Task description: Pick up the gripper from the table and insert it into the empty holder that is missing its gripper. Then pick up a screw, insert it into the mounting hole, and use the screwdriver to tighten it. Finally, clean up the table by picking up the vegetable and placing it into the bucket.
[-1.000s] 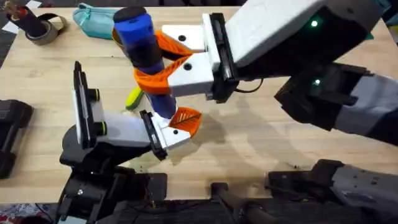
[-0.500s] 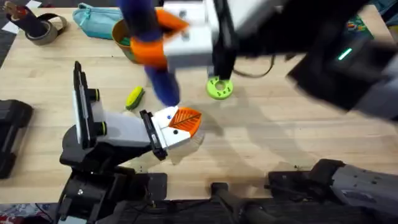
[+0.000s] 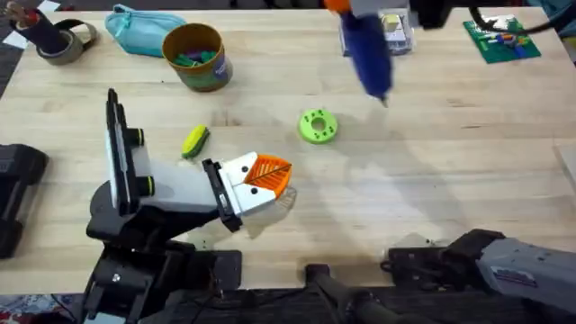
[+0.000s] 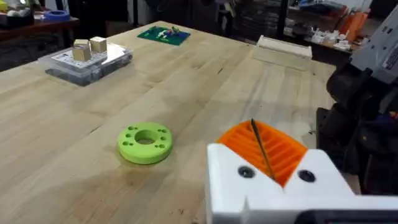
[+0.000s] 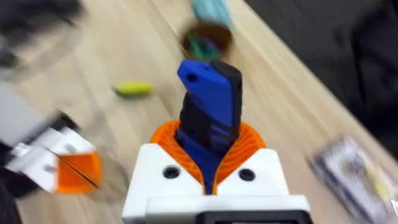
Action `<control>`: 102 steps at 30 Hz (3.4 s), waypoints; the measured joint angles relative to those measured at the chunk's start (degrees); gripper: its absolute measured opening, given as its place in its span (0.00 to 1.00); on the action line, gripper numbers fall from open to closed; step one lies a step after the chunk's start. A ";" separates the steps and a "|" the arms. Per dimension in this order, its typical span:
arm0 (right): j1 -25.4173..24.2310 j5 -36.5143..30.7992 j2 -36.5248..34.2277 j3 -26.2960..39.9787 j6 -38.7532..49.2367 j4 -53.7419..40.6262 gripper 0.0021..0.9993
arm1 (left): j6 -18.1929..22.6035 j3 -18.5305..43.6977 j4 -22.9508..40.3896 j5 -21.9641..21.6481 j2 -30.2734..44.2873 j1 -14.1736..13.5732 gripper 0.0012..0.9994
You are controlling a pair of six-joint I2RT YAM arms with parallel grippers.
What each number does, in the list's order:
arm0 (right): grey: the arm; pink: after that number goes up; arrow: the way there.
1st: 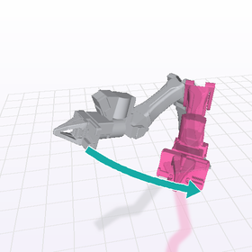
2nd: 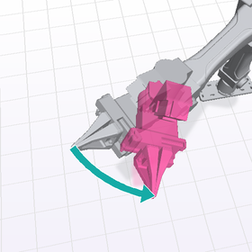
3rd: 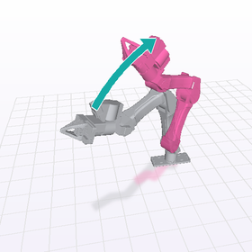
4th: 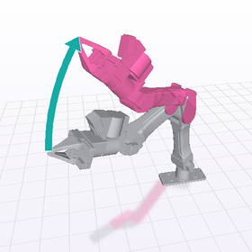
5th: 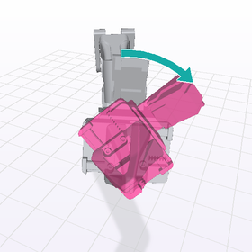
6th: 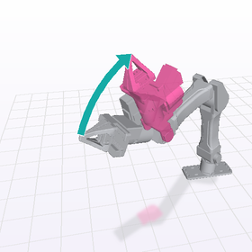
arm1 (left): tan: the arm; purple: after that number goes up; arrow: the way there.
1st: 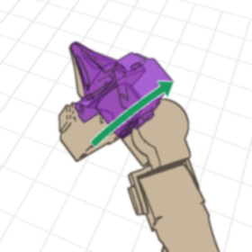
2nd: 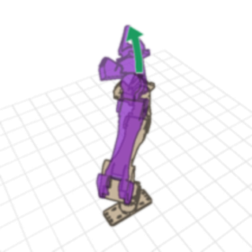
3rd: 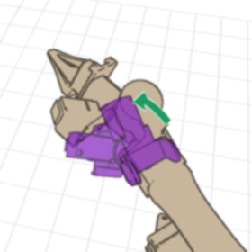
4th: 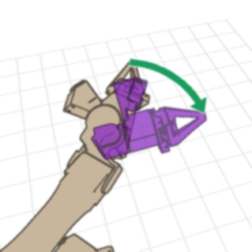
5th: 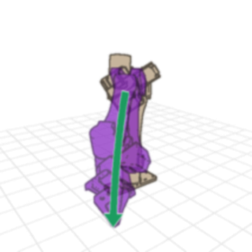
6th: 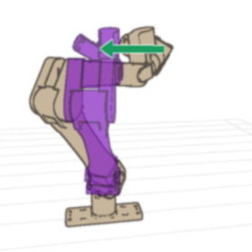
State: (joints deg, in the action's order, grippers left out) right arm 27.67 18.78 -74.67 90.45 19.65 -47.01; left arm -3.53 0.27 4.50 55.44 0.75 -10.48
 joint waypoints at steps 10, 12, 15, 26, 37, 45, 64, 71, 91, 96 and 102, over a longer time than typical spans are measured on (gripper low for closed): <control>-5.26 -10.08 -1.82 0.07 7.10 -15.90 0.04 | 0.00 0.00 0.01 0.00 -0.01 0.00 0.01; -6.64 -13.57 -3.04 0.11 9.04 -16.74 0.04 | 0.00 0.00 0.01 0.00 -0.02 0.00 0.01; -8.68 -19.34 -6.34 0.20 12.21 -17.71 0.04 | 0.00 0.00 0.01 -0.25 -0.01 0.00 0.01; -11.14 -33.92 -26.27 -0.03 29.30 -17.26 0.04 | 0.02 0.00 -0.05 -1.25 0.00 0.00 0.00; -11.83 -35.25 -42.59 -0.20 32.05 -11.56 0.04 | 0.00 0.00 -0.25 -3.17 -0.02 0.00 0.00; -11.83 -35.05 -42.82 -0.20 31.67 -11.27 0.37 | 0.02 0.00 -0.34 -3.88 -0.01 0.00 0.00; -11.83 -35.22 -33.15 -0.20 16.65 -12.78 1.00 | -3.50 0.01 -5.12 -4.97 -0.01 0.00 0.99; -11.83 -35.19 -20.43 0.57 4.77 -19.20 1.00 | -5.94 2.37 -5.15 -13.11 0.37 0.08 0.99; -11.83 -31.31 8.66 1.66 -18.08 -24.04 1.00 | 11.98 54.67 47.15 -26.99 47.45 17.58 0.99; -11.83 -31.31 16.97 -9.52 -18.87 -24.05 1.00 | 17.06 59.78 53.59 -33.88 51.69 25.45 0.99; -11.83 -31.38 20.51 -15.94 -19.27 -24.01 1.00 | 18.72 59.80 53.89 -38.04 60.96 27.29 0.99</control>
State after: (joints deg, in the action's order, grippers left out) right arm 15.84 -12.61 -54.17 74.52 0.38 -71.02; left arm 15.19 60.07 58.39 17.40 61.72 16.81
